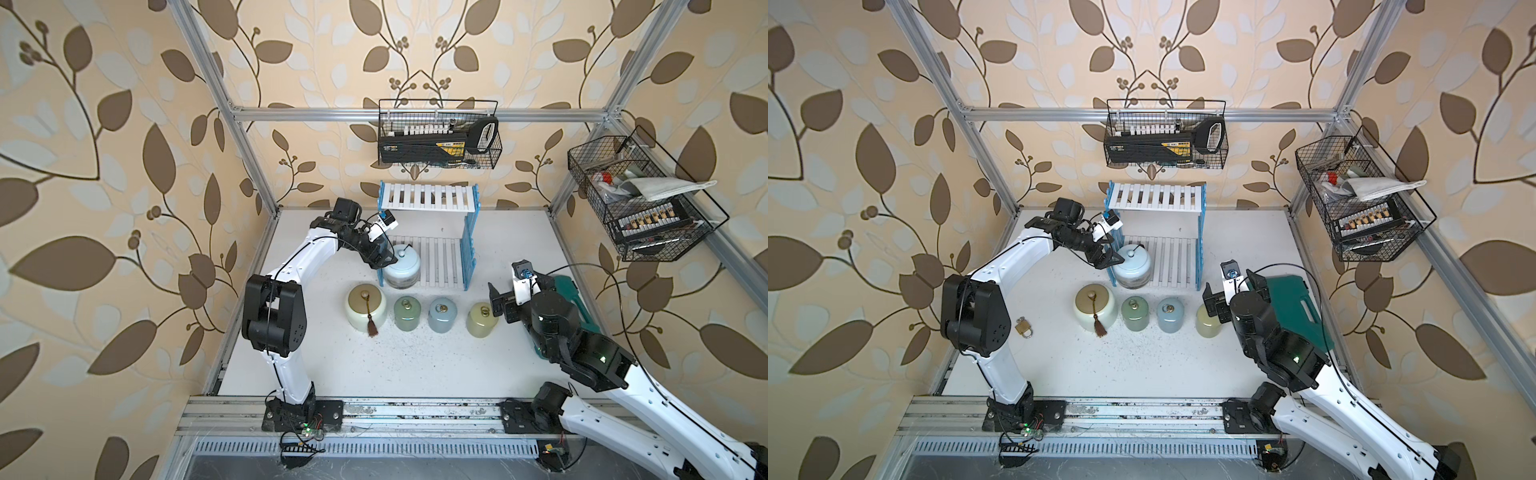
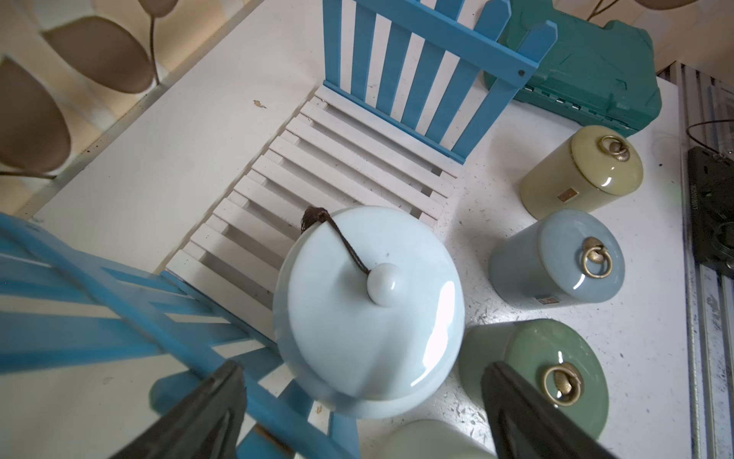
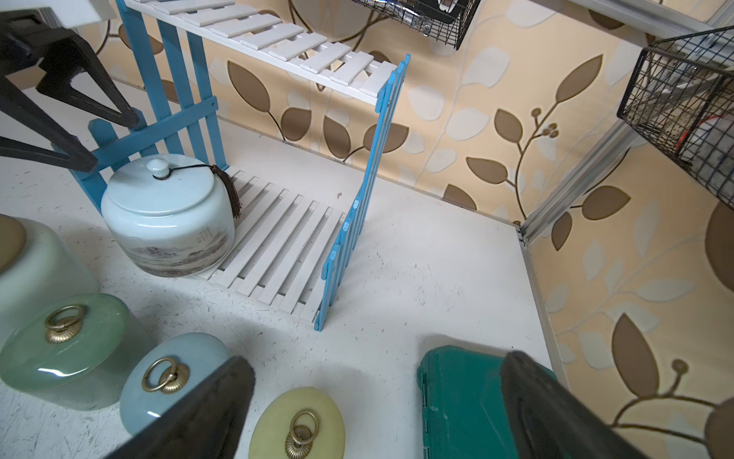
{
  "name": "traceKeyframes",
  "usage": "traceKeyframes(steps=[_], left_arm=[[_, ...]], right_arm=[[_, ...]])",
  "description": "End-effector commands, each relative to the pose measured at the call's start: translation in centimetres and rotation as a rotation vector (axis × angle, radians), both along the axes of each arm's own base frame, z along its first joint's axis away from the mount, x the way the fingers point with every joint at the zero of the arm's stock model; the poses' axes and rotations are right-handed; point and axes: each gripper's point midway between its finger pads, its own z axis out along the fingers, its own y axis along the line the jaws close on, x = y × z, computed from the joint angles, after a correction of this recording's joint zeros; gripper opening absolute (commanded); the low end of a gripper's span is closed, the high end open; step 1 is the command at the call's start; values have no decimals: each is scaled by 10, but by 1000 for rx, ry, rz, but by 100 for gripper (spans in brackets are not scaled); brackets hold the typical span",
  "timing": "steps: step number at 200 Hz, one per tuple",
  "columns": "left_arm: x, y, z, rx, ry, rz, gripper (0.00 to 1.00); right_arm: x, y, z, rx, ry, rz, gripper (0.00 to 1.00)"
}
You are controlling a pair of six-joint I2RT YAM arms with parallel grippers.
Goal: Remove the tea canisters from the shelf
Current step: Pick up the tea canister from the shelf.
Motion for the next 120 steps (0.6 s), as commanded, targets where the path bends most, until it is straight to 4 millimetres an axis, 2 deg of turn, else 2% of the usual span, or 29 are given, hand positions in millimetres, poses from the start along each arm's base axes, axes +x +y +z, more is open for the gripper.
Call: traceKeyframes(steps=[1,45,76,120], left_arm=[[8,-10,10,4,-46,-15,95],[6,-24,0,28,-50,-55,90],[7,-30,-10,41,-35,-64,79],[8,-36,-19,49,-30,-68,70]], right_arm=[[0,-5,2,-3,-19,-22,99],[1,-4,1,-7,-15,-16,99],[1,-4,-2,-13,-3,-19,99],[0,-4,-2,-10,-4,-13,99]])
